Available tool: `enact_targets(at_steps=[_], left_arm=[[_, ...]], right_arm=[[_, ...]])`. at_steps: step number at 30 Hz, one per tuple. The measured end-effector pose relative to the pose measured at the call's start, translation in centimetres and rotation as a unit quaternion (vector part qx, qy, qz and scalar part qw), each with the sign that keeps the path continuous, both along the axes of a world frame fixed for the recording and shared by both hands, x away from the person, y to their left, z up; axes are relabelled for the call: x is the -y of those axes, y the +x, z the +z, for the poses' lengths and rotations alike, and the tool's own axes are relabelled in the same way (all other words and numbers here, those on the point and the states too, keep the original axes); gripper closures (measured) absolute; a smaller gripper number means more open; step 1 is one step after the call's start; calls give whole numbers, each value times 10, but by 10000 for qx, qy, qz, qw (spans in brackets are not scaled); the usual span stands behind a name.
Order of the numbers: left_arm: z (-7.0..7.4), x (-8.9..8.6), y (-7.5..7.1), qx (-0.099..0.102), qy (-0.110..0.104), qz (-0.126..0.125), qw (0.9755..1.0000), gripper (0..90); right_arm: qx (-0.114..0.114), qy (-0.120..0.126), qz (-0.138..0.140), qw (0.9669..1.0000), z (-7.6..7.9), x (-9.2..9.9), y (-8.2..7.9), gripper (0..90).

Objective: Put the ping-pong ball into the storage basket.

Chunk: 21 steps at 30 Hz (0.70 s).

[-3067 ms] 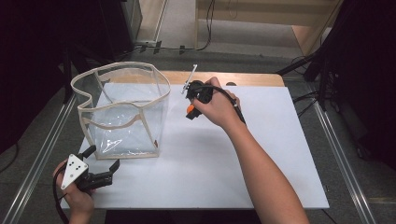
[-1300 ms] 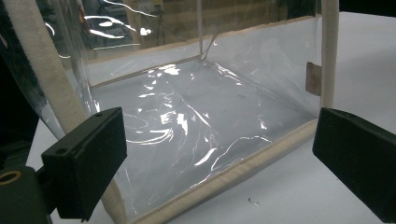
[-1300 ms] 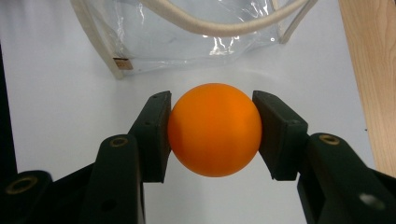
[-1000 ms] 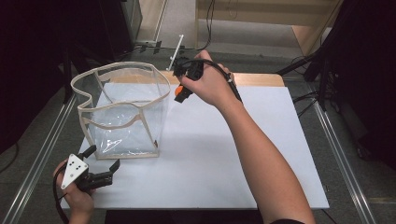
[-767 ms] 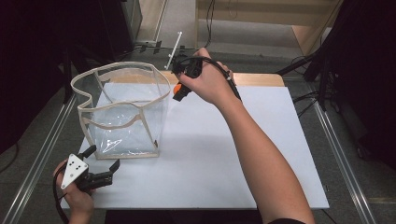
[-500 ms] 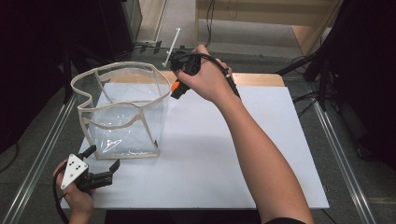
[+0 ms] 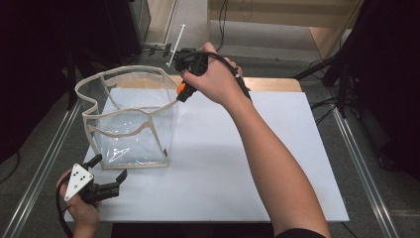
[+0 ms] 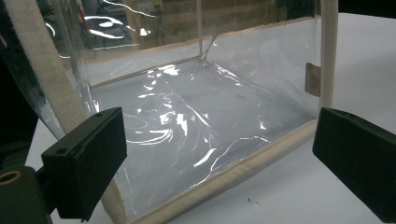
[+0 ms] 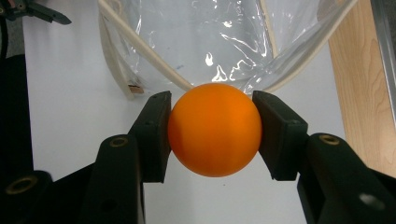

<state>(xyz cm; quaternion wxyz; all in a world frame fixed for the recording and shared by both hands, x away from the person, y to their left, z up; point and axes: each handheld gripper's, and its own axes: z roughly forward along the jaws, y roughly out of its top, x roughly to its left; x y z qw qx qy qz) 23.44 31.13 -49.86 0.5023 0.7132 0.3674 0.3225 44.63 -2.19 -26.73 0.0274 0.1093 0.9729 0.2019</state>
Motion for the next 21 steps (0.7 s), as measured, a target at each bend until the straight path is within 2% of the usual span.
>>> enact_targets(at_steps=[21], left_arm=[[0,0,0,10,-12,-13,10000,36]], right_arm=[[-30,-12,106,9999,-1,-24,6,478]])
